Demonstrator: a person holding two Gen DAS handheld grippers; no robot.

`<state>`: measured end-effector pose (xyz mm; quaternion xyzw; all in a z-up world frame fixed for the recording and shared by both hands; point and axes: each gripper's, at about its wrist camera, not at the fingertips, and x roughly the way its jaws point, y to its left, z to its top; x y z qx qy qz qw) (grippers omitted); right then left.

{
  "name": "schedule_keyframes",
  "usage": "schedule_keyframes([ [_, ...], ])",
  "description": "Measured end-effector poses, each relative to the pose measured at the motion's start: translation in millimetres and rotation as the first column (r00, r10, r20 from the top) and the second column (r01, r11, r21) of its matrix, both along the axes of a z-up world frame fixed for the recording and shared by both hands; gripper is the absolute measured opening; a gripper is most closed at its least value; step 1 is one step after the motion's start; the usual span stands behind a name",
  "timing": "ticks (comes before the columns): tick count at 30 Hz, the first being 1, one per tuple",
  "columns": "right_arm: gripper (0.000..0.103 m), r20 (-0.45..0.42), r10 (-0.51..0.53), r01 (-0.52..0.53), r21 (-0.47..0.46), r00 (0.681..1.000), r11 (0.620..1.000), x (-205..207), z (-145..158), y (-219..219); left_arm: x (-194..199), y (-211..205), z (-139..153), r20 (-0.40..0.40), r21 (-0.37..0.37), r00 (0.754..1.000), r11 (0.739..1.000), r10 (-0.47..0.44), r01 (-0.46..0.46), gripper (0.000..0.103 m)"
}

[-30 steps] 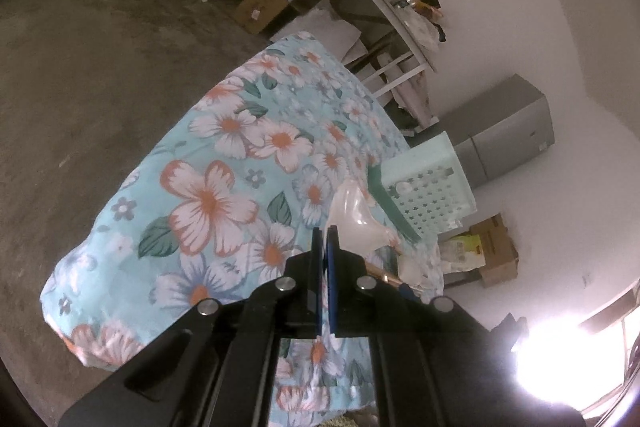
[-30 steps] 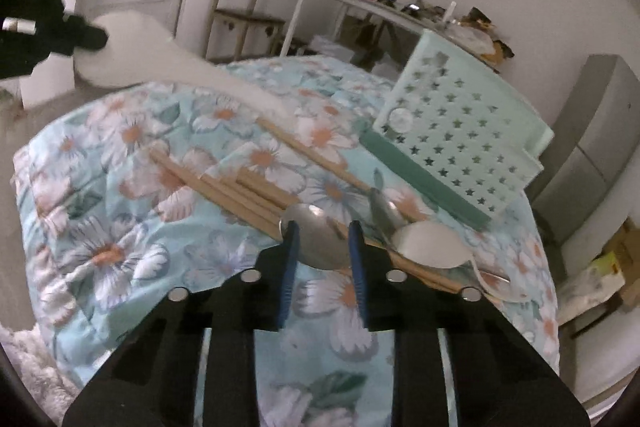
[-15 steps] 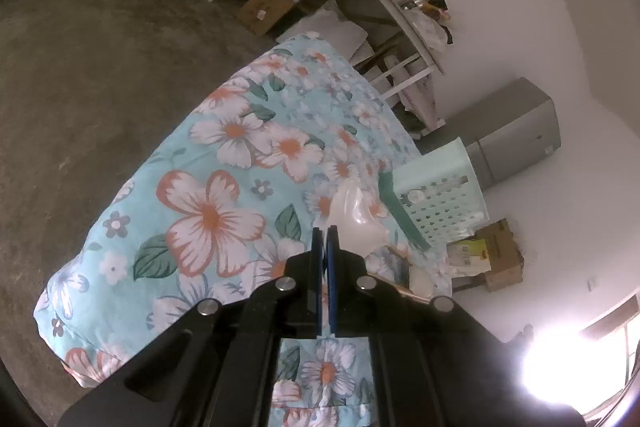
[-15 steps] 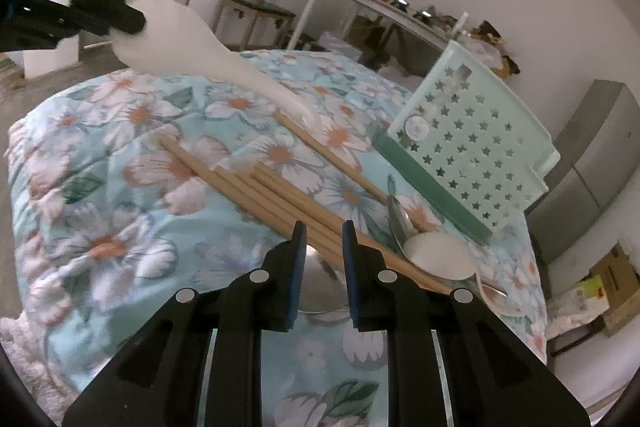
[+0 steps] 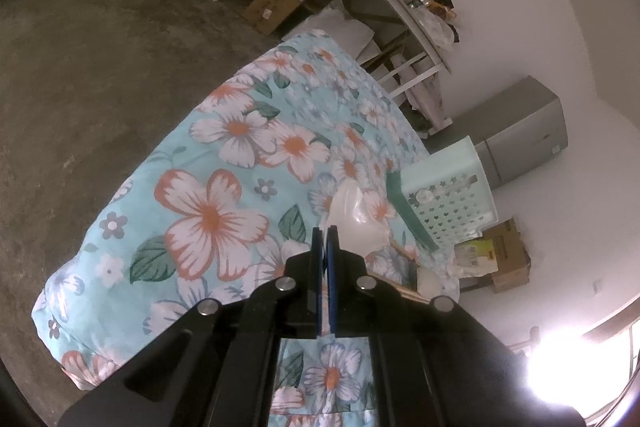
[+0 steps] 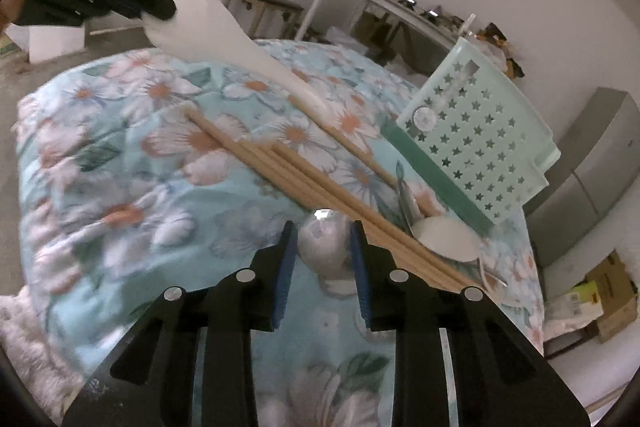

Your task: Organize utensils

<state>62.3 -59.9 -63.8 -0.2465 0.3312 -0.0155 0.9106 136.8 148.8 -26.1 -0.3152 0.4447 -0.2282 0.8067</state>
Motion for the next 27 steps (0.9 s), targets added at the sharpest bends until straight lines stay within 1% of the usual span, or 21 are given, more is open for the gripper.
schedule_keyframes([
  [4, 0.018, -0.037, -0.019, 0.018, -0.021, 0.999, 1.0, 9.9, -4.0, -0.4, -1.5, -2.8, 1.6, 0.012, 0.018, 1.0, 1.0, 0.0, 0.0, 0.001],
  [6, 0.018, -0.045, -0.005, 0.006, 0.014, 0.999, 1.0, 4.5, 2.6, -2.7, -2.1, -2.6, 2.0, 0.014, 0.024, 1.0, 1.0, -0.001, 0.0, 0.001],
  [7, 0.024, -0.057, 0.0, 0.002, 0.041, 0.998, 0.999, 2.1, 5.5, -4.4, -1.8, -3.1, 1.8, 0.011, 0.023, 1.0, 1.0, 0.0, 0.0, 0.001],
  [9, 0.032, -0.065, -0.01, 0.014, 0.061, 0.998, 0.998, 0.2, 6.1, -6.2, -1.1, -3.3, 1.5, 0.003, 0.026, 1.0, 1.0, 0.002, -0.002, 0.001],
  [11, 0.043, -0.061, -0.032, 0.034, 0.038, 0.998, 0.999, 2.8, 2.3, -7.2, -1.0, -4.2, 2.7, 0.005, 0.026, 1.0, 1.0, 0.0, 0.0, 0.001],
  [13, 0.047, -0.049, -0.046, 0.048, 0.035, 0.998, 0.998, 6.4, 1.1, -8.6, -1.2, -6.1, 4.5, 0.015, 0.033, 1.0, 0.999, -0.006, 0.005, 0.001],
  [16, 0.046, -0.054, -0.068, 0.071, 0.048, 0.996, 0.996, 16.7, -1.5, -12.4, -2.2, -9.2, 3.9, 0.011, 0.036, 1.0, 0.999, -0.01, 0.01, 0.001],
  [18, 0.04, -0.057, -0.08, 0.083, 0.062, 0.995, 0.995, 21.2, -0.8, -13.7, -2.7, -9.9, 3.5, 0.008, 0.039, 1.0, 0.999, -0.009, 0.009, 0.001],
  [19, 0.028, -0.063, -0.086, 0.09, 0.072, 0.994, 0.993, 22.8, -0.9, -14.9, -3.4, -10.8, 4.1, 0.008, 0.041, 1.0, 0.999, -0.008, 0.008, 0.001],
  [21, 0.019, -0.055, -0.09, 0.094, 0.071, 0.994, 0.993, 23.0, -0.1, -15.1, -5.0, -10.8, 4.9, 0.008, 0.044, 1.0, 0.999, -0.007, 0.006, 0.001],
  [22, 0.01, -0.051, -0.089, 0.092, 0.074, 0.995, 0.993, 21.9, 0.6, -15.1, -4.9, -10.9, 5.0, 0.009, 0.045, 1.0, 0.999, -0.007, 0.006, 0.001],
  [23, 0.006, -0.043, -0.091, 0.094, 0.075, 0.995, 0.993, 20.2, 1.5, -15.0, -5.4, -10.7, 5.6, 0.011, 0.048, 1.0, 0.999, -0.005, 0.004, 0.001],
  [24, 0.003, -0.04, -0.091, 0.094, 0.08, 0.995, 0.992, 18.5, 2.4, -14.6, -5.9, -10.3, 6.6, 0.014, 0.05, 1.0, 0.999, -0.001, 0.001, 0.001],
  [27, 0.003, -0.036, -0.082, 0.085, 0.101, 0.996, 0.991, 11.1, 6.2, -15.1, -8.0, -10.3, 10.0, 0.025, 0.053, 1.0, 0.999, 0.006, -0.007, 0.001],
])
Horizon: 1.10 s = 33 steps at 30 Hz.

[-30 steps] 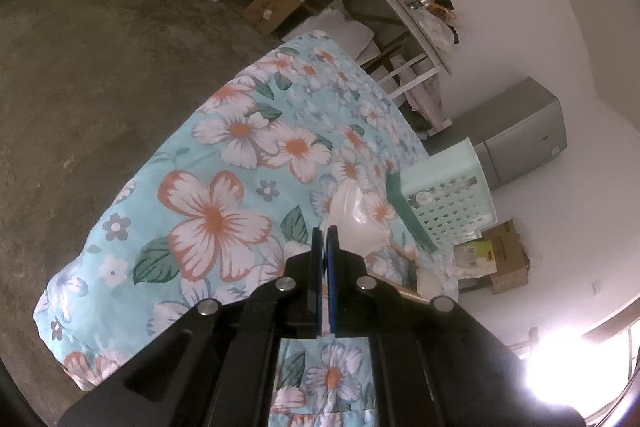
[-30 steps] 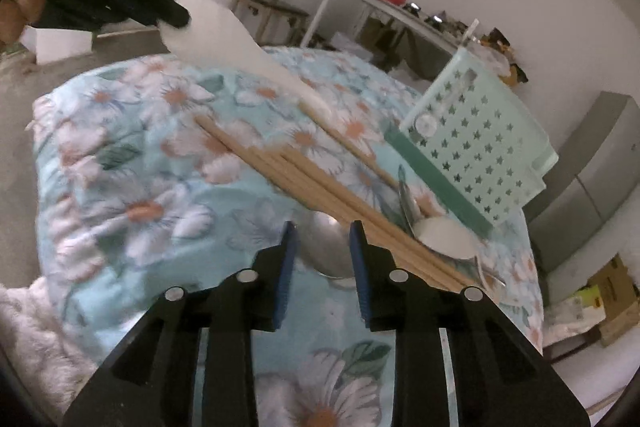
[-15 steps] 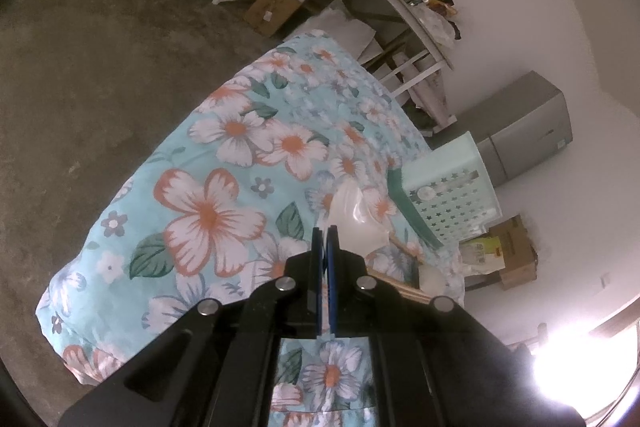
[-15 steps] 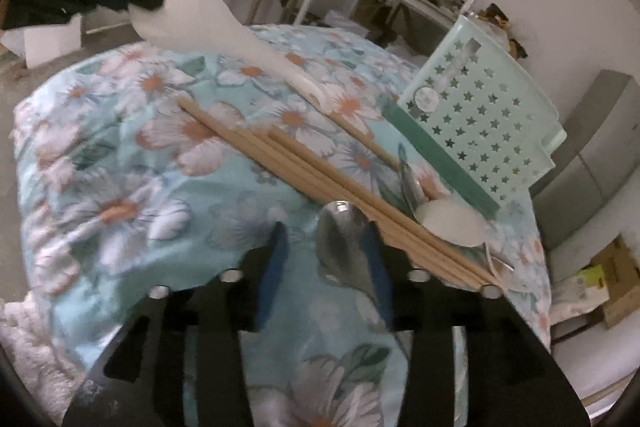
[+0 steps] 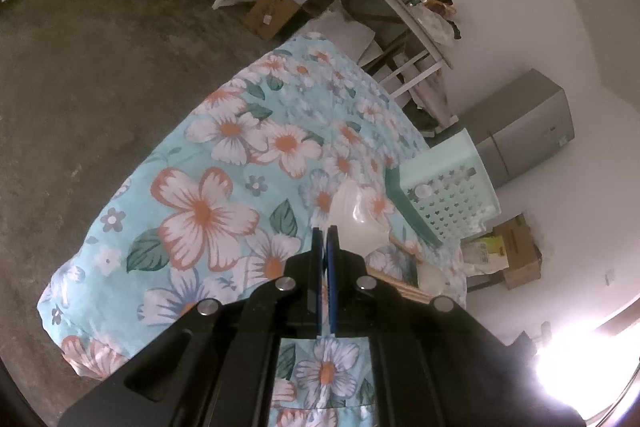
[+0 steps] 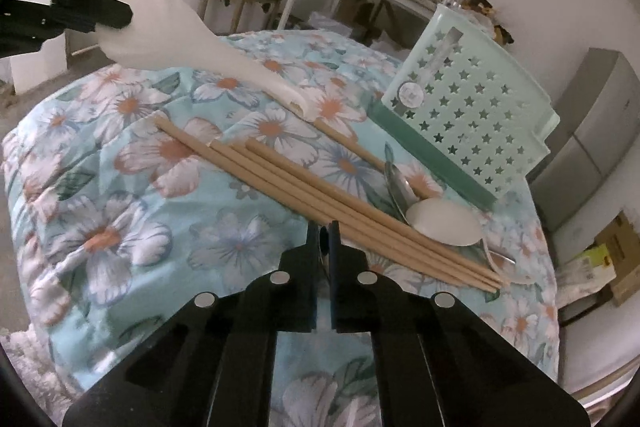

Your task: Organize utensils

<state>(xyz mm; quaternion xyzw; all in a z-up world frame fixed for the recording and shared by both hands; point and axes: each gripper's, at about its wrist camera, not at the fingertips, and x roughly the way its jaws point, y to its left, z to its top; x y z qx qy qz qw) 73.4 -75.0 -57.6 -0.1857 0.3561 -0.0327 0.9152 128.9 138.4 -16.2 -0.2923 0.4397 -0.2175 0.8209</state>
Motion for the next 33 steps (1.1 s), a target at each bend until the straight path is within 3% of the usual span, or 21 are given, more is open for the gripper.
schedule_keyframes([
  [10, 0.001, 0.202, 0.075, -0.086, 0.044, 0.977, 0.995, -53.0, 45.3, 3.2, -10.3, -5.0, 21.2, 0.067, 0.016, 0.998, 1.0, 0.008, -0.009, 0.001],
  [18, 0.001, 0.286, 0.079, -0.129, 0.158, 0.955, 0.979, -65.0, 78.6, -13.6, -19.5, -18.1, 62.3, 0.223, 0.044, 0.975, 0.999, -0.011, 0.001, 0.001],
  [23, 0.001, 0.3, 0.046, -0.117, 0.222, 0.953, 0.968, -59.7, 91.0, -30.5, -10.6, -43.0, 108.9, 0.397, 0.097, 0.916, 0.995, -0.061, 0.024, 0.001],
  [26, 0.001, 0.298, 0.031, -0.106, 0.239, 0.954, 0.965, -56.1, 92.8, -36.3, -1.7, -74.6, 137.2, 0.502, 0.206, 0.855, 0.978, -0.127, 0.024, 0.001],
  [30, 0.001, 0.292, 0.018, -0.095, 0.252, 0.956, 0.963, -53.5, 91.1, -40.8, 8.1, -128.2, 160.1, 0.603, 0.391, 0.756, 0.92, -0.256, -0.001, 0.001],
  [31, 0.001, 0.291, 0.016, -0.093, 0.253, 0.957, 0.963, -53.3, 91.1, -41.9, 11.1, -137.9, 161.8, 0.609, 0.423, 0.743, 0.906, -0.28, -0.006, 0.001],
  [33, 0.001, 0.286, 0.012, -0.089, 0.256, 0.958, 0.963, -51.8, 89.7, -43.0, 22.0, -167.3, 162.1, 0.6, 0.528, 0.715, 0.849, -0.357, -0.018, 0.001],
])
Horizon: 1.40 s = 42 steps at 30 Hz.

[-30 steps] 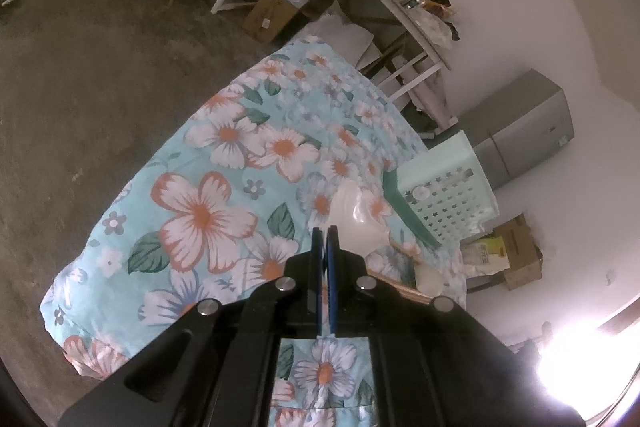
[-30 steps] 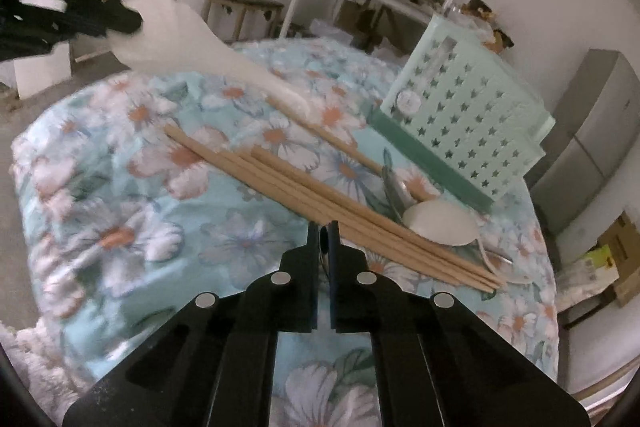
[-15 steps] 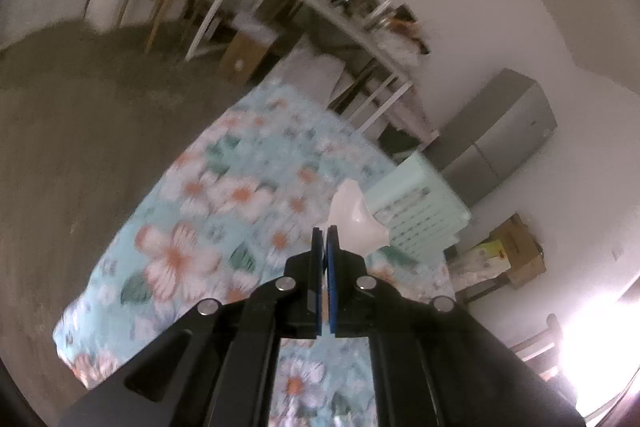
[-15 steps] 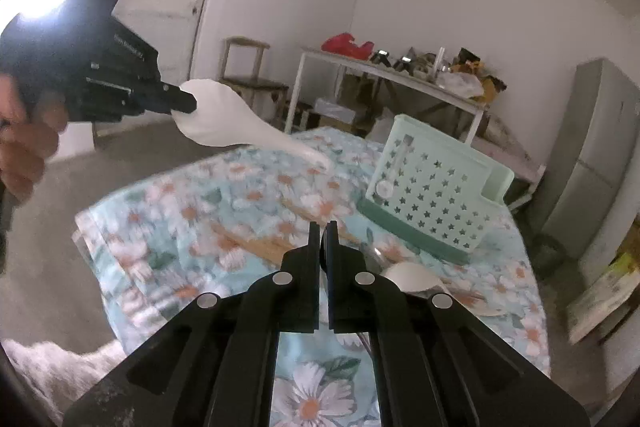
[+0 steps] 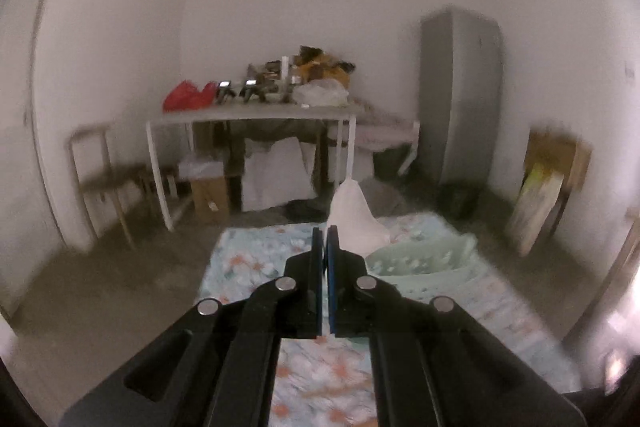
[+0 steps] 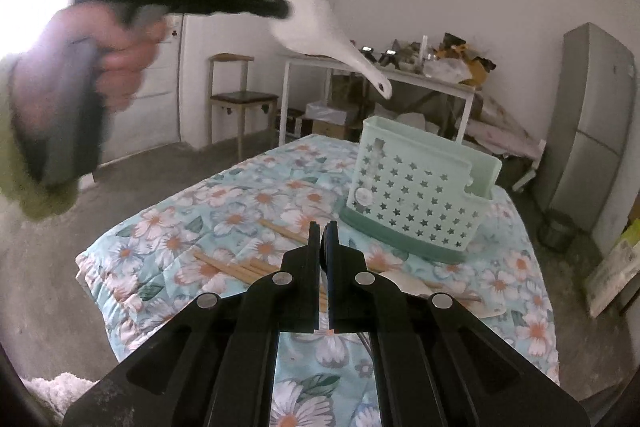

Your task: Organize utensils

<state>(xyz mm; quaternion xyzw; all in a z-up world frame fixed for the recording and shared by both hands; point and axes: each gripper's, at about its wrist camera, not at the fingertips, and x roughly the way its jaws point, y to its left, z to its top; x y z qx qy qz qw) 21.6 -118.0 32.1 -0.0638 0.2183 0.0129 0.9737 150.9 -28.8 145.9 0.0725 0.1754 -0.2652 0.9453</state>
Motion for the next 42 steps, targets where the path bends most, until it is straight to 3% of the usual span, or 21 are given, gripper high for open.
schedule_keyframes([
  [3, 0.001, -0.003, -0.003, 0.003, 0.004, 1.0, 1.0, 1.0, -0.7, -2.4, 13.4, -32.3, -7.6, 0.039, 0.154, 0.999, 0.988, -0.018, 0.012, 0.001],
  [7, 0.001, -0.01, -0.008, 0.008, 0.01, 1.0, 1.0, 2.5, -2.6, -5.8, 32.4, -60.8, -20.6, 0.008, 0.272, 0.999, 0.962, -0.038, 0.035, 0.001],
  [13, 0.001, -0.018, -0.012, 0.012, 0.017, 1.0, 1.0, 3.6, -4.6, -10.5, 49.7, -79.2, -34.3, -0.058, 0.318, 0.998, 0.947, -0.033, 0.05, 0.003],
  [16, 0.001, -0.023, -0.01, 0.01, 0.026, 1.0, 1.0, 5.0, -5.3, -11.5, 54.3, -85.0, -34.3, -0.121, 0.248, 0.991, 0.965, -0.054, 0.083, 0.007],
  [18, 0.001, -0.027, -0.009, 0.01, 0.028, 1.0, 1.0, 5.7, -5.5, -12.5, 64.5, -79.8, -32.2, -0.175, 0.148, 0.981, 0.982, -0.087, 0.114, 0.025],
  [19, 0.001, -0.029, -0.01, 0.011, 0.03, 1.0, 0.999, 6.0, -5.6, -13.2, 69.3, -76.0, -31.7, -0.187, 0.089, 0.978, 0.99, -0.091, 0.109, 0.042],
  [20, 0.001, -0.029, -0.012, 0.013, 0.033, 0.999, 0.999, 6.2, -5.6, -13.9, 72.1, -72.0, -30.3, -0.187, 0.047, 0.978, 0.994, -0.089, 0.099, 0.047],
  [25, 0.001, -0.033, -0.024, 0.026, 0.06, 0.999, 0.998, 8.5, -4.0, -20.0, 77.2, -58.2, -26.2, -0.203, -0.077, 0.975, 0.994, -0.093, 0.079, 0.055],
  [31, 0.001, -0.049, -0.029, 0.037, 0.17, 0.998, 0.985, 15.2, 4.2, -44.8, 57.1, -35.4, -27.0, -0.173, -0.123, 0.981, 0.991, -0.083, 0.062, 0.063],
  [37, 0.001, -0.034, -0.018, 0.03, 0.405, 0.999, 0.914, 28.1, 27.6, -104.7, 29.6, -8.8, -41.2, -0.193, -0.167, 0.979, 0.985, -0.067, 0.035, 0.065],
  [42, 0.001, 0.071, -0.04, 0.001, 0.481, 0.997, 0.877, 41.5, 66.5, -154.2, 9.8, 1.9, -55.6, -0.236, -0.207, 0.969, 0.978, -0.079, 0.029, 0.065],
])
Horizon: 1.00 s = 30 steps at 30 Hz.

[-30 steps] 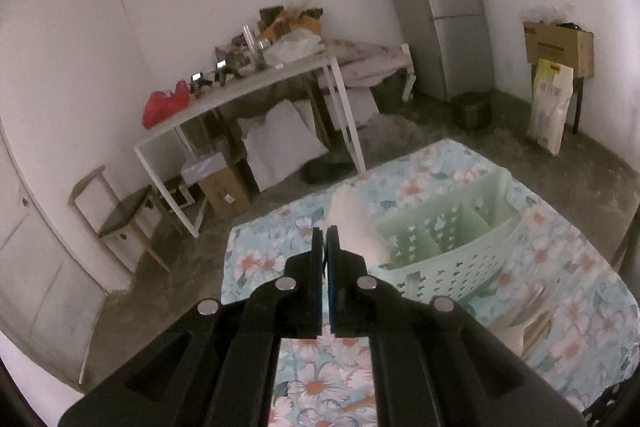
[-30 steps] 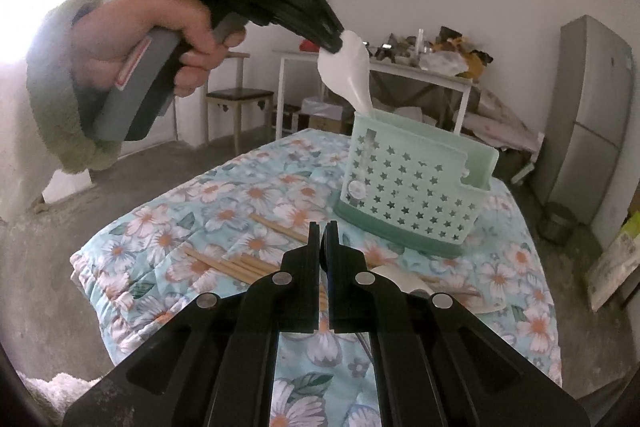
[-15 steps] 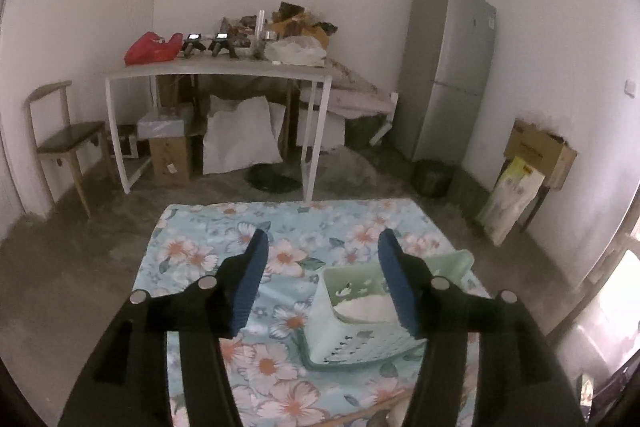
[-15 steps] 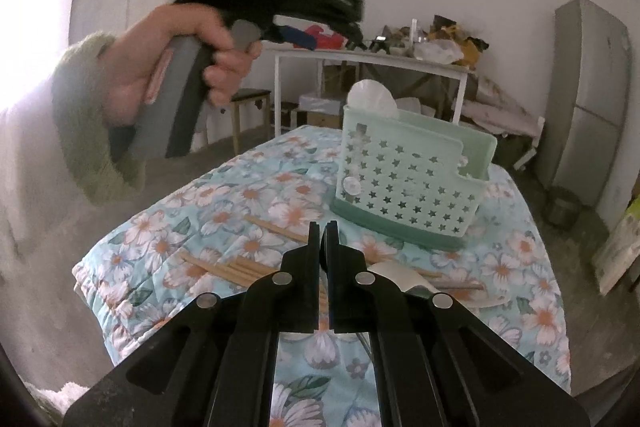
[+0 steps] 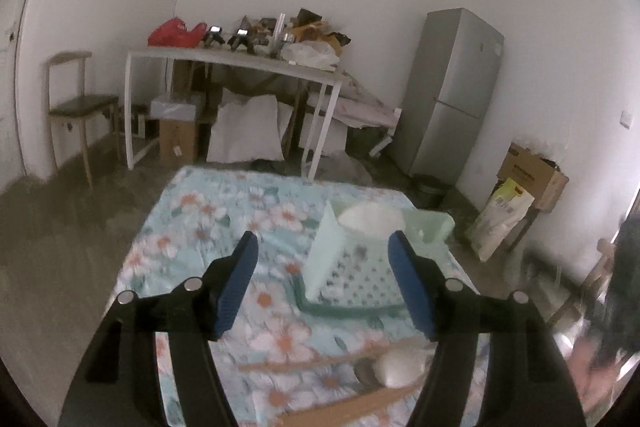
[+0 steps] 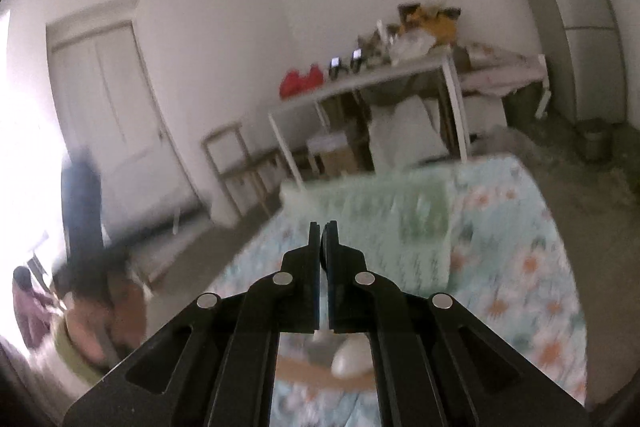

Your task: Organize utensils

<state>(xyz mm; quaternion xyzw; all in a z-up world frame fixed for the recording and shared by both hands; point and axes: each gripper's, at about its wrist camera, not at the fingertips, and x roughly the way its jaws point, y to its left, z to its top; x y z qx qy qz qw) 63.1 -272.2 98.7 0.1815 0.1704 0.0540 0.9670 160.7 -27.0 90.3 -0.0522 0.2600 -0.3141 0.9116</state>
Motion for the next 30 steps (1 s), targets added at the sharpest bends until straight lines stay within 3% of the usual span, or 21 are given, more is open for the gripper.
schedule_keyframes([
  [8, 0.001, 0.165, 0.035, -0.066, 0.189, 0.986, 0.98, 42.0, 44.9, -65.4, -27.0, -5.2, -30.1, -0.04, 0.027, 0.999, 0.999, -0.027, 0.028, 0.065],
  [15, 0.001, 0.229, 0.083, -0.153, 0.312, 0.97, 0.938, 88.3, 39.9, -89.1, -28.7, -3.7, -46.9, -0.078, 0.023, 0.996, 0.999, -0.04, 0.042, 0.065],
  [20, 0.001, 0.199, 0.106, -0.172, 0.352, 0.974, 0.92, 114.9, 10.0, -92.0, -24.2, -0.2, -53.2, -0.1, 0.019, 0.995, 0.999, -0.025, 0.027, 0.065],
  [25, 0.001, 0.077, 0.13, -0.149, 0.363, 0.988, 0.92, 132.3, -29.2, -92.7, -23.1, 3.5, -55.3, -0.106, 0.02, 0.994, 1.0, -0.013, 0.016, 0.065],
  [30, 0.009, 0.048, 0.114, -0.124, 0.328, 0.992, 0.937, 116.8, -29.2, -94.3, -21.7, 5.6, -57.4, -0.114, 0.017, 0.993, 1.0, -0.005, 0.007, 0.065],
])
